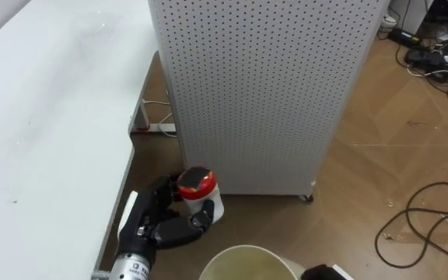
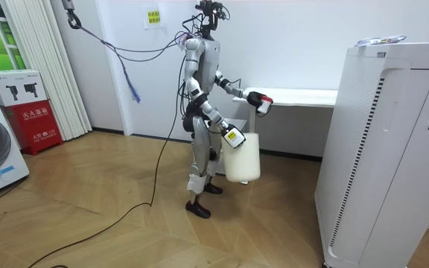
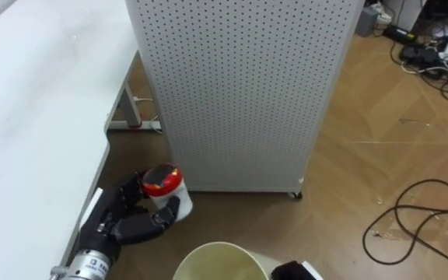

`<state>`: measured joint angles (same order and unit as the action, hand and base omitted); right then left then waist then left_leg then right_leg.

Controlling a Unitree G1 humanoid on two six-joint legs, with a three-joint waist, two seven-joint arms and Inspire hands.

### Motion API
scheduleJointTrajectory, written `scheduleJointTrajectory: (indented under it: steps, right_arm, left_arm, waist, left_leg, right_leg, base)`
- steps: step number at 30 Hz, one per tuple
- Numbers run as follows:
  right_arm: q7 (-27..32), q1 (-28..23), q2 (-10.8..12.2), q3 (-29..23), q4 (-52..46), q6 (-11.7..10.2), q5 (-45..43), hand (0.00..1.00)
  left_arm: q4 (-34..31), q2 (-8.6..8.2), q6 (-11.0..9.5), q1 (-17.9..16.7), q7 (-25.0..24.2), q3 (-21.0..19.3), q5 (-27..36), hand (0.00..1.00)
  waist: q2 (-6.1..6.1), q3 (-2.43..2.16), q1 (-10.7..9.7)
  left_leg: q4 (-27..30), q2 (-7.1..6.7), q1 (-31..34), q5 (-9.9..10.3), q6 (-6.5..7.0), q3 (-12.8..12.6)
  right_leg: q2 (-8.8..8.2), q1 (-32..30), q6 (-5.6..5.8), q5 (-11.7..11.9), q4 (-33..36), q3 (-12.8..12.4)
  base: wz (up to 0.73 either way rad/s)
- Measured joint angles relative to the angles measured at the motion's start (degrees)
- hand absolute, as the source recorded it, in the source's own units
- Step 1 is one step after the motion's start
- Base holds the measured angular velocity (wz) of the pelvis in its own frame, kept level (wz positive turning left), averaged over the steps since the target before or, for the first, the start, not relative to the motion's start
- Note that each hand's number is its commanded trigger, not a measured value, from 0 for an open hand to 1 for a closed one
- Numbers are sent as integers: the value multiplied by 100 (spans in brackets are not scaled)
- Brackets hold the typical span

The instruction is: Pick garbage

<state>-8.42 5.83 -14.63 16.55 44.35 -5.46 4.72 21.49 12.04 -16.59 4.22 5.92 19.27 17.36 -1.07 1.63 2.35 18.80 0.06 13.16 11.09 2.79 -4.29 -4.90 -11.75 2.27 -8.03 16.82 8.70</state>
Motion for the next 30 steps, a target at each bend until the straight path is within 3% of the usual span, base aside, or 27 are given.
scheduleJointTrajectory:
  steps: [4, 10, 14, 21, 30]
  right_arm:
    - [-54, 75, -11, -4, 7, -8, 7, 100]
    - [-98, 252, -3, 2, 250, -109, 48, 100]
    - [-78, 280, -5, 3, 332, -109, 194, 100]
    - [-40, 283, -6, 7, 358, -107, 214, 100]
    - [-46, 282, -41, 8, 438, -108, 212, 100]
  left_arm:
    - [-3, -7, 5, -6, -538, 3, -3, 100]
    - [6, -6, 5, -38, -876, 16, -1, 100]
    - [49, -3, 10, -84, -936, 42, 2, 100]
    - [121, 25, 217, -162, -1049, 119, 0, 100]
    - [178, 221, 245, -231, -1298, 128, -4, 100]
  waist:
    - [-8, 0, 46]
    - [-9, -1, 73]
    - [-8, -1, 96]
    - [-6, 0, 82]
    - [-7, 0, 70]
  left_leg:
    - [-8, 18, 36, -1, -1, -83]
    - [6, 19, 100, -1, 0, -120]
    - [5, 19, 100, -1, 0, -159]
    - [20, 20, 135, -1, 0, -171]
    - [1, 19, 130, -1, 0, -166]
  right_leg:
    - [-3, -142, -2, 0, 107, -18]
    - [-11, -233, -3, 0, 139, -25]
    - [-22, -275, -3, 0, 198, -25]
    - [-23, -321, -6, 0, 212, -24]
    - [-22, -326, -14, -6, 197, -19]
  base:
    - [-12]
    - [-2]
    - [-4]
    - [-1]
    - [0]
